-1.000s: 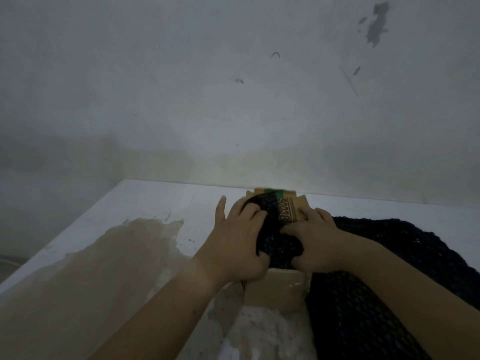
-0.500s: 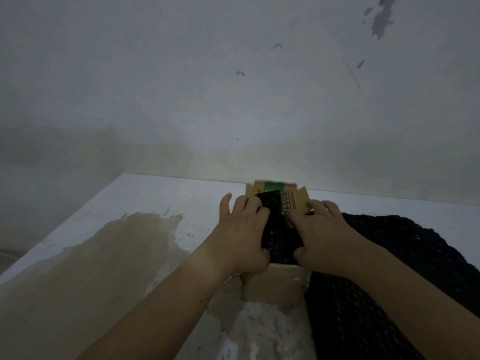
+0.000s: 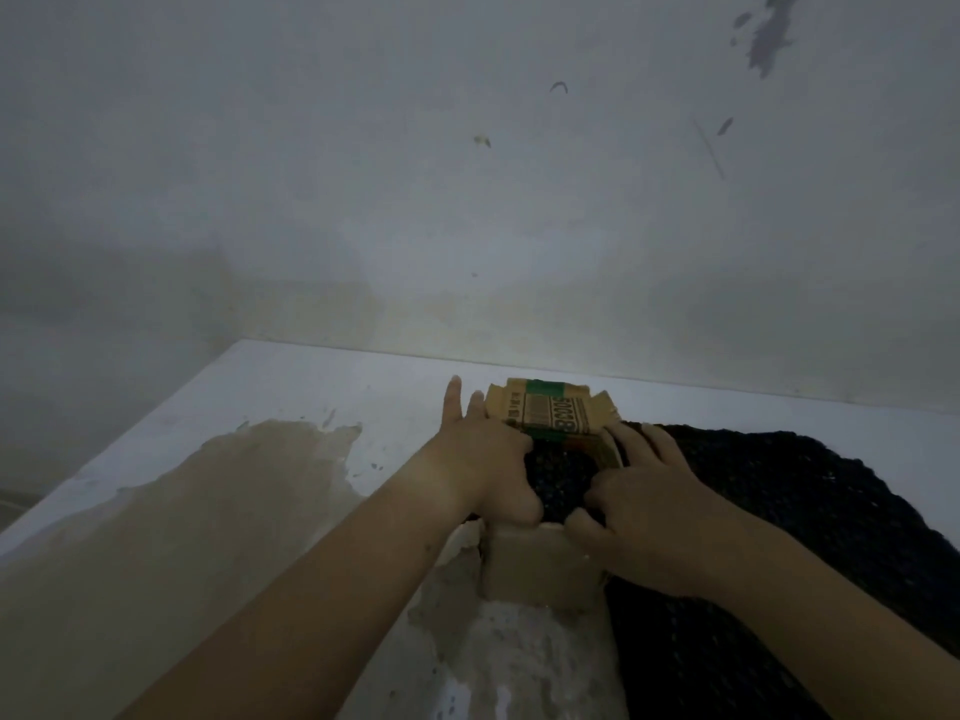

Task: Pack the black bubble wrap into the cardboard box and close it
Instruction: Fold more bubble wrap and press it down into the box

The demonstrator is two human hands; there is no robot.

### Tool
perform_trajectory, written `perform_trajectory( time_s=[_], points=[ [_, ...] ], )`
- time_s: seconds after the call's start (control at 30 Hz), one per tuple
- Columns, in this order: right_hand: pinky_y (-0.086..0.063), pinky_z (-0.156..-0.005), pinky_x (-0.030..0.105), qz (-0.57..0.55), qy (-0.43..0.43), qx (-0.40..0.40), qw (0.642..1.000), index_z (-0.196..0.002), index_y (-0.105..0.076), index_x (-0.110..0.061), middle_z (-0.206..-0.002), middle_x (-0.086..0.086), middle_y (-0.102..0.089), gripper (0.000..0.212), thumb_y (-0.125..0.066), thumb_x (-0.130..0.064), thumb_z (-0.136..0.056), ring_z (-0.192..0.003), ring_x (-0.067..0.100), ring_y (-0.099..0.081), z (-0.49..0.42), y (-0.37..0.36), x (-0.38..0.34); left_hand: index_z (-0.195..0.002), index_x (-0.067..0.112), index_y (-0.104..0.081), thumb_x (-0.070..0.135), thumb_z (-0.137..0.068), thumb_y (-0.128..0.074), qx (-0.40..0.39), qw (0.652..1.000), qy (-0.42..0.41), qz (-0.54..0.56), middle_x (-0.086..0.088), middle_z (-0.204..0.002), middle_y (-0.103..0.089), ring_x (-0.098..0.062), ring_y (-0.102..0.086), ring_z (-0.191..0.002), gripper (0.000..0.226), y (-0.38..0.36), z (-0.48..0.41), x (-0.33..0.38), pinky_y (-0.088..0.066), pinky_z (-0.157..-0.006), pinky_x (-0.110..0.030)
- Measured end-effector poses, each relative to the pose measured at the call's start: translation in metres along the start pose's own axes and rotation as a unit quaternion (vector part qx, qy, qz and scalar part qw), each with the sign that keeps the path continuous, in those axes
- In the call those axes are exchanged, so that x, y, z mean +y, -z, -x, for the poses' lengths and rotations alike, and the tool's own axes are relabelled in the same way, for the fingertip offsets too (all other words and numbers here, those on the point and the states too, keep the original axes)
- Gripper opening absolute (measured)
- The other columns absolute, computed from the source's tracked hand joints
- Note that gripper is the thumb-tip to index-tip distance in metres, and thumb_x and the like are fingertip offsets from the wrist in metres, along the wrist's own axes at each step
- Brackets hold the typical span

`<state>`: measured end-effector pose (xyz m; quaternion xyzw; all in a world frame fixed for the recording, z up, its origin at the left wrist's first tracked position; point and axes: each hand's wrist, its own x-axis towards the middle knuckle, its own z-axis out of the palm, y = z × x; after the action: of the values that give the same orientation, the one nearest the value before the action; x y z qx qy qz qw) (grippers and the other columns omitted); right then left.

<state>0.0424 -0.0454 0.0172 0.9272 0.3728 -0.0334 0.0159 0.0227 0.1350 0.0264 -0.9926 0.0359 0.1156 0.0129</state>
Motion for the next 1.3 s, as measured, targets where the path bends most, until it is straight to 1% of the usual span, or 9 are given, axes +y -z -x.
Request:
perform_trajectory(
  time_s=[0.17,0.37,0.53,0.63,0.7,0.8,1.03,1.17,1.3],
  points=[
    [-0.005,-0.112,0.03,0.003,0.028,0.095,0.995,-0.09,-0.067,-0.032,-0.116,-0.016,-0.059,0.041,-0.041,-0.065,-0.087,-0.138,0.013,-0.014,0.023,0.017,0.0,-0.123,0.025,-0.058,0.04,-0.077,-0.062,0.048,0.999,-0.006,-0.006,-0.018,-0.152,-0.036,-0.038,-0.003,-0.149,0.049,0.009,0.001,-0.001,0.024,-0.111,-0.059],
    [0.011,-0.117,0.046,0.039,0.042,-0.038,0.998,-0.081,-0.061,-0.028,-0.115,-0.007,-0.064,0.033,-0.055,-0.06,-0.081,-0.148,0.022,-0.003,0.017,0.003,-0.011,-0.113,0.025,-0.066,0.051,-0.087,-0.036,0.07,0.997,0.0,0.013,-0.015,-0.154,-0.037,-0.035,-0.002,-0.15,0.048,-0.009,0.002,-0.003,0.021,-0.114,-0.056],
    [0.014,-0.115,0.044,0.031,0.026,0.011,0.999,-0.099,-0.067,-0.03,-0.124,-0.012,-0.059,0.047,-0.052,-0.068,-0.076,-0.148,0.019,0.001,0.019,0.015,-0.005,-0.124,0.028,-0.061,0.045,-0.091,-0.038,0.109,0.99,-0.028,0.086,-0.007,-0.157,-0.034,-0.026,-0.003,-0.151,0.044,-0.003,0.012,-0.009,0.02,-0.116,-0.051],
    [0.014,-0.115,0.043,0.082,0.016,0.08,0.993,-0.113,-0.065,-0.032,-0.132,-0.016,-0.053,0.068,-0.043,-0.079,-0.071,-0.147,0.02,0.001,0.02,0.02,0.005,-0.128,0.033,-0.051,0.047,-0.082,-0.043,0.23,0.958,-0.026,0.169,0.009,-0.136,-0.049,-0.018,-0.037,-0.136,0.048,0.0,0.038,-0.024,-0.017,-0.118,-0.046],
    [0.016,-0.115,0.048,0.094,0.022,0.047,0.994,-0.11,-0.068,-0.028,-0.133,-0.015,-0.053,0.077,-0.039,-0.085,-0.066,-0.147,0.024,0.002,0.015,0.016,0.007,-0.127,0.031,-0.046,0.054,-0.085,-0.049,0.223,0.956,-0.005,0.191,0.013,-0.127,-0.047,-0.012,-0.049,-0.117,0.049,-0.008,0.059,-0.034,-0.04,-0.1,-0.038],
    [0.017,-0.115,0.05,0.105,0.045,-0.001,0.993,-0.101,-0.072,-0.024,-0.123,-0.008,-0.06,0.08,-0.039,-0.086,-0.065,-0.146,0.03,-0.005,0.006,0.005,0.003,-0.119,0.037,-0.046,0.052,-0.089,-0.059,0.137,0.955,-0.003,0.263,0.019,-0.123,-0.05,-0.005,-0.052,-0.112,0.036,-0.029,0.076,-0.042,-0.045,-0.087,-0.026],
    [-0.008,-0.109,0.033,0.037,0.068,0.105,0.991,-0.103,-0.063,-0.032,-0.116,-0.014,-0.058,0.044,-0.057,-0.064,-0.075,-0.136,0.02,-0.022,0.015,0.007,0.005,-0.102,0.027,-0.069,0.032,-0.098,-0.055,0.288,0.918,-0.097,0.255,0.018,-0.102,-0.052,0.001,-0.052,-0.095,0.015,-0.039,0.068,-0.035,-0.043,-0.081,-0.017],
    [-0.019,-0.095,0.027,-0.087,0.098,0.18,0.975,-0.093,-0.066,-0.038,-0.101,-0.023,-0.062,0.024,-0.07,-0.048,-0.072,-0.126,0.016,-0.039,0.017,-0.001,-0.004,-0.099,0.026,-0.073,0.031,-0.094,-0.061,0.216,0.944,-0.016,0.25,0.007,-0.123,-0.04,-0.011,-0.037,-0.116,0.014,-0.034,0.051,-0.023,-0.032,-0.088,-0.018],
    [-0.014,-0.094,0.026,-0.056,0.07,0.121,0.989,-0.105,-0.069,-0.04,-0.113,-0.024,-0.061,0.021,-0.062,-0.04,-0.084,-0.13,0.012,-0.03,0.013,-0.004,-0.017,-0.105,0.026,-0.056,0.022,-0.078,-0.072,0.109,0.945,0.084,0.296,-0.003,-0.121,-0.038,-0.023,-0.043,-0.114,0.032,-0.015,0.033,-0.013,-0.044,-0.084,-0.029]
  ],
)
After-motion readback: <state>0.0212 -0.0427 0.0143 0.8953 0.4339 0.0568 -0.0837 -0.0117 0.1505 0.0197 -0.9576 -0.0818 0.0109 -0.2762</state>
